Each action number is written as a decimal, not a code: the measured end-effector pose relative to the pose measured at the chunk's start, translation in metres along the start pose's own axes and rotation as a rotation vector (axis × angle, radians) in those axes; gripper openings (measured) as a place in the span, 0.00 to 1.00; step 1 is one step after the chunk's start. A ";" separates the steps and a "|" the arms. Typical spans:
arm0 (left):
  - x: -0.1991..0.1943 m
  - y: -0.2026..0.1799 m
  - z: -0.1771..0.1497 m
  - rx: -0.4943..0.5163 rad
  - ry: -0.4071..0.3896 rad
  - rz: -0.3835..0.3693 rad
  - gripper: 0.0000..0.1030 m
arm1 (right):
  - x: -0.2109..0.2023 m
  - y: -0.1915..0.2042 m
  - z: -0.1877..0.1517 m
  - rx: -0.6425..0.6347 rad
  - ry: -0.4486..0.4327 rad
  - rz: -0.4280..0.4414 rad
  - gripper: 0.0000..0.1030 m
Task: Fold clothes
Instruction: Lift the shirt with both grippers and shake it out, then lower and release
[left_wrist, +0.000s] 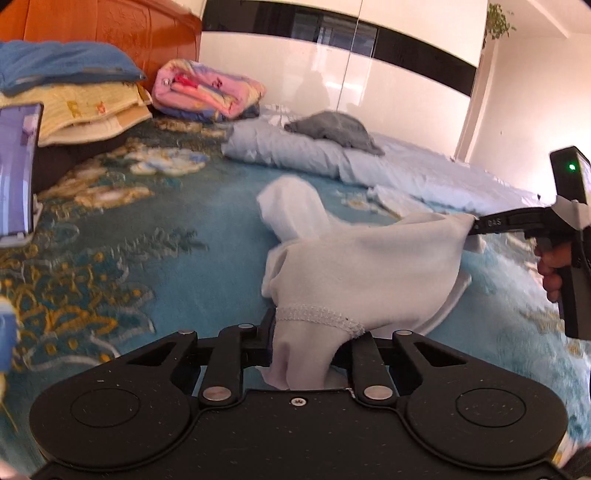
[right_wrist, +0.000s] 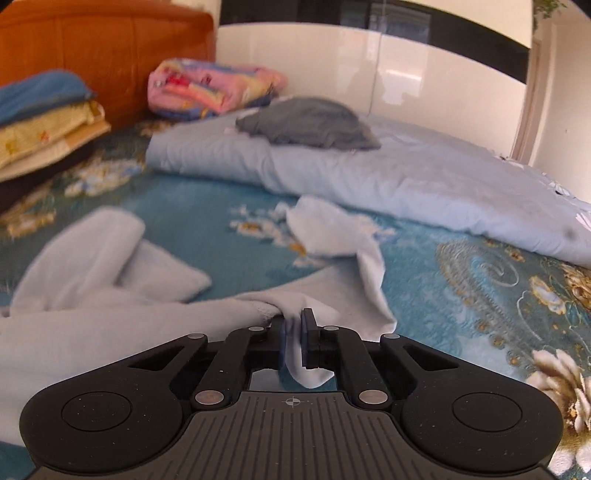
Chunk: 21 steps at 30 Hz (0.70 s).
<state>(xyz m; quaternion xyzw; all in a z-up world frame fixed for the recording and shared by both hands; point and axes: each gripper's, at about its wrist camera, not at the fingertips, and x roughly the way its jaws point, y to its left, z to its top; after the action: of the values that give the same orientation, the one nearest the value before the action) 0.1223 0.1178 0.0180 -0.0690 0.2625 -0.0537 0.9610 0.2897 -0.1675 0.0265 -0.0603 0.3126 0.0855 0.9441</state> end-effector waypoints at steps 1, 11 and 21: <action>-0.003 -0.001 0.007 0.010 -0.025 0.003 0.15 | -0.008 -0.002 0.005 0.003 -0.026 -0.006 0.05; -0.055 -0.023 0.079 0.103 -0.254 -0.028 0.15 | -0.105 -0.025 0.052 0.045 -0.260 -0.083 0.05; -0.122 -0.061 0.112 0.231 -0.390 -0.121 0.16 | -0.216 -0.053 0.051 0.072 -0.425 -0.163 0.05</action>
<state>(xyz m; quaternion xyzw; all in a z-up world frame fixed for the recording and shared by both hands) 0.0715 0.0869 0.1837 0.0167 0.0593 -0.1268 0.9900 0.1589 -0.2379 0.1998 -0.0323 0.1039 0.0087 0.9940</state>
